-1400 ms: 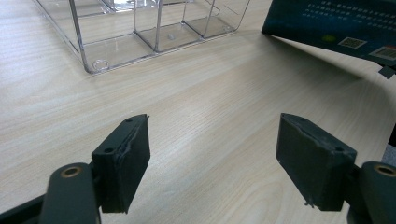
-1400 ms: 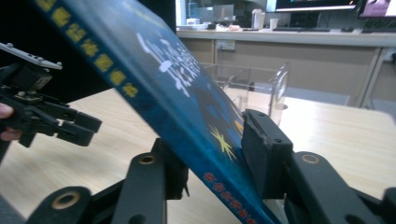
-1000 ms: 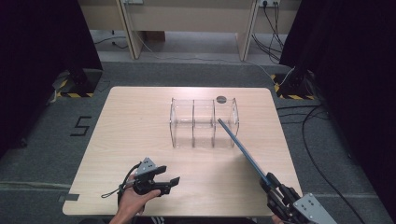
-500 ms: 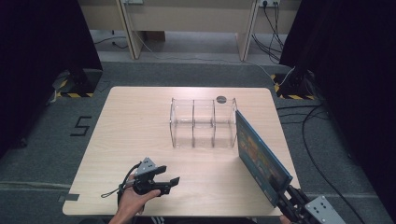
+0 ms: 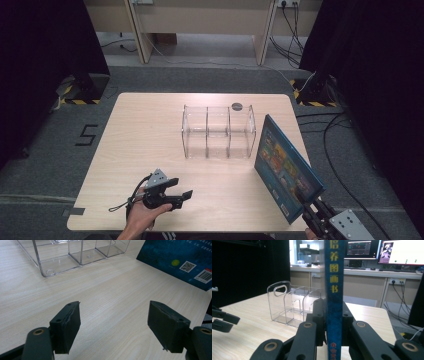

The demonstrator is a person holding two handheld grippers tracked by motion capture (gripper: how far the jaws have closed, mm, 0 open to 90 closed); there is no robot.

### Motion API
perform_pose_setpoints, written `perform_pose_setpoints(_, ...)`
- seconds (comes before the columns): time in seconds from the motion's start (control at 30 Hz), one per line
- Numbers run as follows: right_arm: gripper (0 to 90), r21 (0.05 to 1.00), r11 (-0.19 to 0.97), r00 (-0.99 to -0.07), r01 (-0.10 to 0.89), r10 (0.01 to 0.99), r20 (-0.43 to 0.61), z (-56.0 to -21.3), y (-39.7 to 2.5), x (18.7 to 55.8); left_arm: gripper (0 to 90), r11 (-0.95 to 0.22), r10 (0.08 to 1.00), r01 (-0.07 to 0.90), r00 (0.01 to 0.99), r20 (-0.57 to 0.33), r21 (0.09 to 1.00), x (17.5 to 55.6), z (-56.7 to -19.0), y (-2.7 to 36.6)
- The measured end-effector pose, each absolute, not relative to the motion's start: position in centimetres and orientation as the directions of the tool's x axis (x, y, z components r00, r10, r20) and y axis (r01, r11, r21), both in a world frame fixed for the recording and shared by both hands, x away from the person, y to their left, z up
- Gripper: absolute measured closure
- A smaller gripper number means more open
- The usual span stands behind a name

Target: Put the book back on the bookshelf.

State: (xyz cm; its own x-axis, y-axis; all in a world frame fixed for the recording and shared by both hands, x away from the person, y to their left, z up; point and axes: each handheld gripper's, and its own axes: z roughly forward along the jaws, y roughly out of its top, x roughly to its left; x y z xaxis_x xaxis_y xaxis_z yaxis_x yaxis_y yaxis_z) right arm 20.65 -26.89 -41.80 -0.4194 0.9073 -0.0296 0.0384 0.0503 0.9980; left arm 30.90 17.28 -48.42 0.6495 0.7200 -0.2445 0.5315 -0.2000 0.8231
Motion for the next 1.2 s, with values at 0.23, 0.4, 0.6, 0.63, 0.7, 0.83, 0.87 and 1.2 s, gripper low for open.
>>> perform_pose_setpoints(0.23,80.4,0.997,0.063,-0.42,0.053,0.907,-0.035,-42.0,-27.0,20.9,26.1,-0.201,0.718,0.535,0.65,-0.249,0.82,30.9,-48.5,17.2)
perform_pose_setpoints(0.4,79.6,0.996,0.066,-0.426,0.067,0.904,-0.031,-42.7,-27.2,21.3,26.0,-0.214,0.71,0.542,0.657,-0.252,0.813,31.0,-48.6,17.2)
perform_pose_setpoints(0.6,79.1,0.994,0.062,-0.428,0.087,0.903,-0.018,-43.2,-27.2,21.8,26.0,-0.235,0.708,0.559,0.658,-0.254,0.795,31.2,-48.9,17.4)
perform_pose_setpoints(0.63,79.1,0.994,0.061,-0.428,0.094,0.904,-0.015,-43.3,-27.3,21.8,26.0,-0.237,0.709,0.56,0.659,-0.253,0.794,31.3,-48.9,17.4)
perform_pose_setpoints(0.7,78.9,0.993,0.062,-0.429,0.099,0.903,-0.013,-43.5,-27.4,22.0,26.0,-0.242,0.71,0.563,0.657,-0.251,0.79,31.3,-48.9,17.4)
perform_pose_setpoints(0.83,78.6,0.992,0.055,-0.435,0.115,0.901,0.0,-43.9,-27.4,22.3,25.7,-0.26,0.711,0.571,0.659,-0.246,0.778,31.4,-49.1,17.5)
perform_pose_setpoints(0.87,78.6,0.992,0.057,-0.432,0.115,0.902,-0.002,-43.9,-27.4,22.3,25.5,-0.293,0.711,0.583,0.663,-0.235,0.758,31.5,-49.4,17.4)
perform_pose_setpoints(1.2,78.3,0.989,0.054,-0.434,0.135,0.901,0.01,-44.5,-27.5,22.8,20.4,-0.368,0.723,0.587,0.668,-0.174,0.721,31.7,-49.9,17.2)
